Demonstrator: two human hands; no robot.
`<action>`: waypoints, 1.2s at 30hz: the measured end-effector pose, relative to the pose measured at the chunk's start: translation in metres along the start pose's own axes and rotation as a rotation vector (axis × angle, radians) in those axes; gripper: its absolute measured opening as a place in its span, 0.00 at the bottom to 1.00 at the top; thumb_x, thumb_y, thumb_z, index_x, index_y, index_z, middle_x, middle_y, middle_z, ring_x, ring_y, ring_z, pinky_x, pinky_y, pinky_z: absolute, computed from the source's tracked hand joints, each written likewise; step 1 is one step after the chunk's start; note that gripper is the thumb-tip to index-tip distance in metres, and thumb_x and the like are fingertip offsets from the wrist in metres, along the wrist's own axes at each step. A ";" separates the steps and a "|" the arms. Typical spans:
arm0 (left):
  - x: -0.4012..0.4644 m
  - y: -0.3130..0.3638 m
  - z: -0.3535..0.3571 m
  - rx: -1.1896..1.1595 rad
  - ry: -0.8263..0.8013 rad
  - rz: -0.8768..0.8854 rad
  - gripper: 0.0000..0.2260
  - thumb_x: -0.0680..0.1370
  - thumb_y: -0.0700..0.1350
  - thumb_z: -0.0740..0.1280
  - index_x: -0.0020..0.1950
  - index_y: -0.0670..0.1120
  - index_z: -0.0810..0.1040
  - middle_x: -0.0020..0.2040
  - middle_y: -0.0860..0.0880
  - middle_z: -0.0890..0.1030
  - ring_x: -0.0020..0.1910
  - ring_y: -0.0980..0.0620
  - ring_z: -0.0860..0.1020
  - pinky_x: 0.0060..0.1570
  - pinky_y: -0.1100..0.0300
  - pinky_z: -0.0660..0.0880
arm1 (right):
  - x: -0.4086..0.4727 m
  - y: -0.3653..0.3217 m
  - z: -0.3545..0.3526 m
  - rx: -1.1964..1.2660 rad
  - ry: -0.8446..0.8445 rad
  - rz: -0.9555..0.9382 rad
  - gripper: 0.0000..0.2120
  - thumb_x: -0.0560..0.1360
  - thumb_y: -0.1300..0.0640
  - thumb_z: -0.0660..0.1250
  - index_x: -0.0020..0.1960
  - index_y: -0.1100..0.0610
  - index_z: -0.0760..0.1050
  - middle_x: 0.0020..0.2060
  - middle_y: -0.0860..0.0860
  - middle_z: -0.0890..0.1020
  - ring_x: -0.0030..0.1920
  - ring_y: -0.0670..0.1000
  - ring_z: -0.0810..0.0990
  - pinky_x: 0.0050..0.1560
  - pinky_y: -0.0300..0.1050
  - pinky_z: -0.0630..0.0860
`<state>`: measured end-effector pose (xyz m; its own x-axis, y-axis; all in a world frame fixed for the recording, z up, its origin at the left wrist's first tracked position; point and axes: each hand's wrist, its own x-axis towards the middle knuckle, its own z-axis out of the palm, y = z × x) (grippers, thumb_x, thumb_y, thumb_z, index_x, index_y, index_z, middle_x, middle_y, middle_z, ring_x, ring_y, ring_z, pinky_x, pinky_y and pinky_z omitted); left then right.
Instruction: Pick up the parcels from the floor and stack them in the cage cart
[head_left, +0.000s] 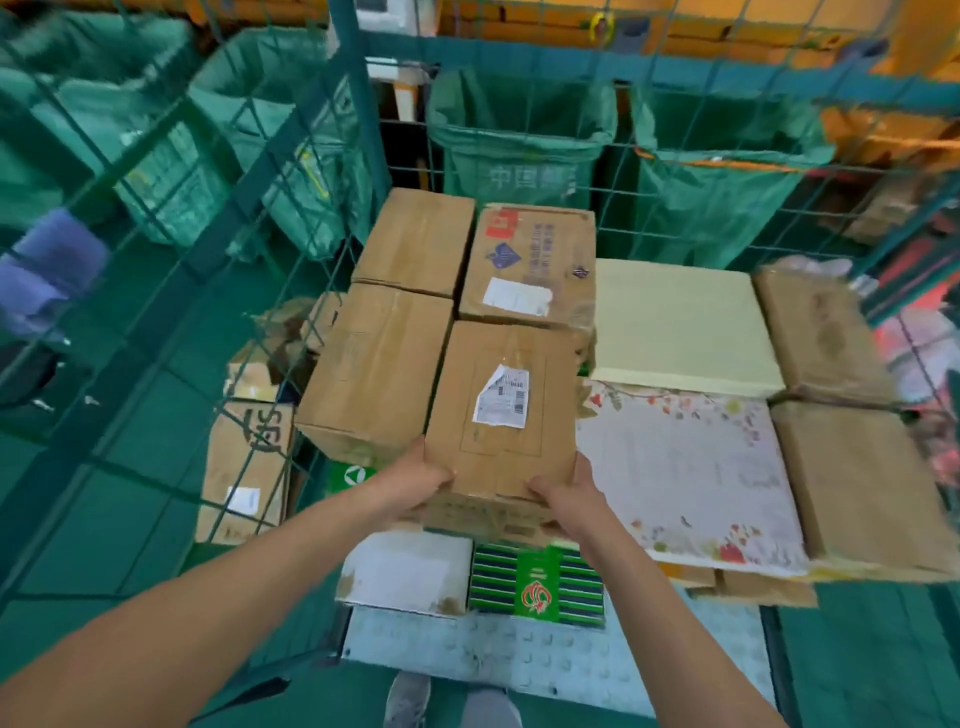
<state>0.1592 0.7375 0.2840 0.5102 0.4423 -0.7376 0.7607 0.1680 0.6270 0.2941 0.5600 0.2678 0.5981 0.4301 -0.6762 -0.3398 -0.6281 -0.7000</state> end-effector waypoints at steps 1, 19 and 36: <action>0.005 0.000 0.000 0.024 0.018 0.026 0.24 0.83 0.41 0.64 0.78 0.50 0.61 0.62 0.55 0.74 0.61 0.50 0.74 0.67 0.53 0.72 | 0.011 -0.002 -0.002 0.000 -0.009 -0.019 0.32 0.78 0.54 0.70 0.76 0.46 0.57 0.62 0.49 0.77 0.59 0.55 0.80 0.61 0.60 0.80; 0.040 0.009 0.020 0.034 0.034 0.066 0.21 0.83 0.47 0.67 0.76 0.50 0.71 0.71 0.57 0.74 0.69 0.54 0.72 0.61 0.57 0.68 | 0.067 -0.003 0.008 -0.034 -0.123 0.030 0.39 0.82 0.67 0.61 0.84 0.46 0.45 0.54 0.44 0.71 0.49 0.52 0.79 0.55 0.60 0.83; -0.019 0.021 0.030 0.195 -0.036 0.106 0.20 0.82 0.50 0.67 0.74 0.53 0.73 0.72 0.54 0.72 0.64 0.53 0.71 0.62 0.57 0.68 | 0.003 -0.009 0.001 0.040 -0.067 0.000 0.36 0.84 0.60 0.62 0.84 0.49 0.46 0.75 0.51 0.70 0.72 0.58 0.72 0.73 0.60 0.70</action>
<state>0.1774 0.7062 0.3031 0.6027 0.4163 -0.6808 0.7635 -0.0524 0.6437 0.2981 0.5673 0.2715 0.5490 0.4731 -0.6891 -0.3694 -0.6022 -0.7077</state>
